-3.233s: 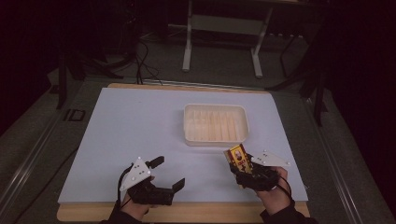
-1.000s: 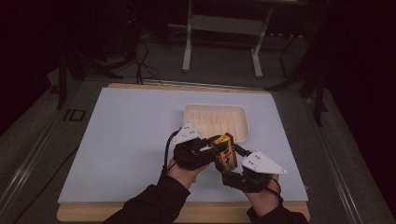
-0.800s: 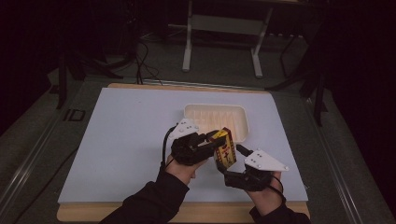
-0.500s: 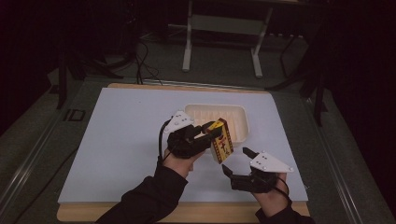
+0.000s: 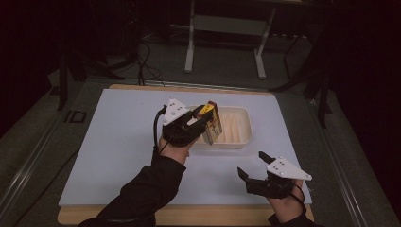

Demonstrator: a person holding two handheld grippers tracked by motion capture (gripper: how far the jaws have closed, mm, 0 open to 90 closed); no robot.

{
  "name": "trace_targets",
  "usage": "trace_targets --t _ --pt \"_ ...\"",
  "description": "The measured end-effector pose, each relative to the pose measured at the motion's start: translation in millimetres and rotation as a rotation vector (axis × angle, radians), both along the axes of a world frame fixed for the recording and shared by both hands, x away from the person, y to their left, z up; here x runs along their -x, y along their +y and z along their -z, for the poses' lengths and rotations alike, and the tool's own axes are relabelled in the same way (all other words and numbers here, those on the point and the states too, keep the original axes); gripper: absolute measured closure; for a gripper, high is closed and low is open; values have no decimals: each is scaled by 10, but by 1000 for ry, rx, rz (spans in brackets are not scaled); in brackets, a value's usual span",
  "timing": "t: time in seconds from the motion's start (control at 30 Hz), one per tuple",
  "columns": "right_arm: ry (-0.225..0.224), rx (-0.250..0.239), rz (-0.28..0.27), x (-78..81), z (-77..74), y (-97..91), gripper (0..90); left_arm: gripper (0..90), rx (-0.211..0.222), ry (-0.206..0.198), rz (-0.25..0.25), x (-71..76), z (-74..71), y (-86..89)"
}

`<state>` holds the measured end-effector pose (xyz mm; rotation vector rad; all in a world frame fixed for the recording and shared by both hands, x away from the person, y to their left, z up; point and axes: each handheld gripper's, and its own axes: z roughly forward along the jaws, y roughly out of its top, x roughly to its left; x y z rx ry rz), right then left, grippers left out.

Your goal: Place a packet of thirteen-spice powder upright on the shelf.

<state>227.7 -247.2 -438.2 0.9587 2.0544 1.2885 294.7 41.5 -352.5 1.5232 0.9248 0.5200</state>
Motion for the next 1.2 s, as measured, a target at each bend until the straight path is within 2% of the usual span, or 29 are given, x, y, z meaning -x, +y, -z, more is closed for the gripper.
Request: trace_targets --t 0.2,0.33,0.4,0.47,0.53,0.57,0.67,0.73,0.77,0.8,0.97,1.2 --pt "-29 16 12 -14 29 -15 114 690 -35 -16 -99 -134 85 -11" --pt "-46 16 18 -17 24 -29 114 690 -80 -23 -184 -203 158 -32" --pt "-49 22 17 -19 27 -27 114 690 -72 -13 -218 -234 193 -26" --pt "-47 21 17 -21 34 -22 114 690 -72 -19 -245 -256 223 -35" --pt "-45 22 16 -22 38 -20 114 690 -72 -19 -245 -256 223 -35" --pt "-45 23 16 -26 43 -20 114 690 -78 -25 -300 -287 282 -56" --pt "-48 25 17 -28 45 -23 114 690 -71 -15 -345 -330 356 -84" --pt "-46 22 14 -29 47 -28 114 690 -60 -7 -350 -348 386 -91" --pt "-48 26 16 -29 48 -26 114 690 -57 7 -374 -378 446 -112" --pt "-48 24 17 -27 48 -27 114 690 -46 15 -374 -395 479 -115" --pt "-54 16 14 -17 43 -35 114 689 -80 2 -423 -444 610 -155" --pt "-48 21 14 -30 60 -44 114 689 -87 7 -469 -501 753 -195"
